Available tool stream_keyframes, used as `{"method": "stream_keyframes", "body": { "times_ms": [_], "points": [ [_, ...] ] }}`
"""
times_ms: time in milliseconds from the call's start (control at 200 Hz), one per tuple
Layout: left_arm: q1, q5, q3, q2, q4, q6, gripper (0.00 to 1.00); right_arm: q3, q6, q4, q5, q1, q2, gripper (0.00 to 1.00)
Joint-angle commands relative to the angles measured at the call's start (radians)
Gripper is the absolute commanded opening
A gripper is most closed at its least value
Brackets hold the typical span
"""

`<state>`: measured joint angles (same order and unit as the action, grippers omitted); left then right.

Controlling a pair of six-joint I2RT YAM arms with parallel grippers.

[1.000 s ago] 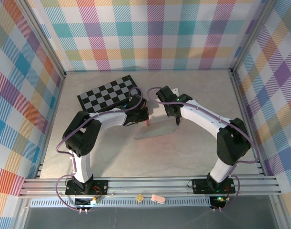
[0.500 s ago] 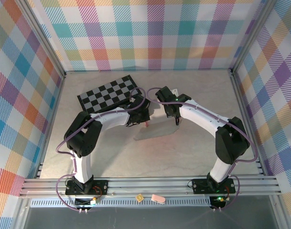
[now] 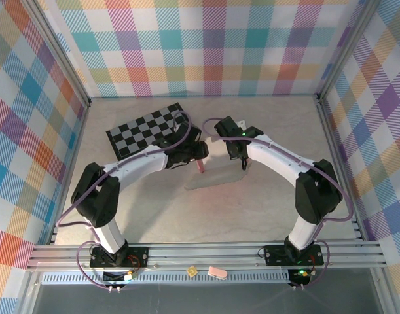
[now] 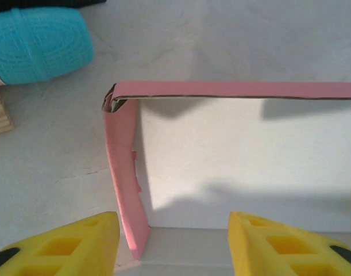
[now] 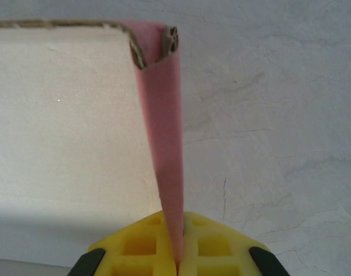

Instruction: Fold the paper box

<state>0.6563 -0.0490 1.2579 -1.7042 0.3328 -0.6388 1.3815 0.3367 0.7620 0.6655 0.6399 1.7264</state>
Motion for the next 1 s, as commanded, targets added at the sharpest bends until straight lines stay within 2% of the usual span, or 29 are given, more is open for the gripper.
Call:
{"method": "stream_keyframes", "body": {
  "times_ms": [0,250,555,655,995],
  "points": [
    [-0.017,0.020,-0.009,0.067,0.093,0.002,0.53,0.031,0.026,0.028,0.008,-0.008,0.013,0.00],
    [-0.055,0.004,0.029,0.140,0.201,0.002,0.48,0.040,0.101,0.079,-0.052,-0.051,0.024,0.00],
    [-0.060,-0.080,0.151,0.174,0.334,-0.012,0.48,0.027,0.448,0.195,-0.423,-0.303,0.044,0.00],
    [-0.060,-0.088,0.160,0.184,0.353,-0.010,0.48,0.067,0.541,0.274,-0.459,-0.333,0.090,0.00],
    [-0.060,-0.097,0.164,0.223,0.380,-0.003,0.47,0.226,0.889,0.571,-0.497,-0.344,0.311,0.00]
  ]
}}
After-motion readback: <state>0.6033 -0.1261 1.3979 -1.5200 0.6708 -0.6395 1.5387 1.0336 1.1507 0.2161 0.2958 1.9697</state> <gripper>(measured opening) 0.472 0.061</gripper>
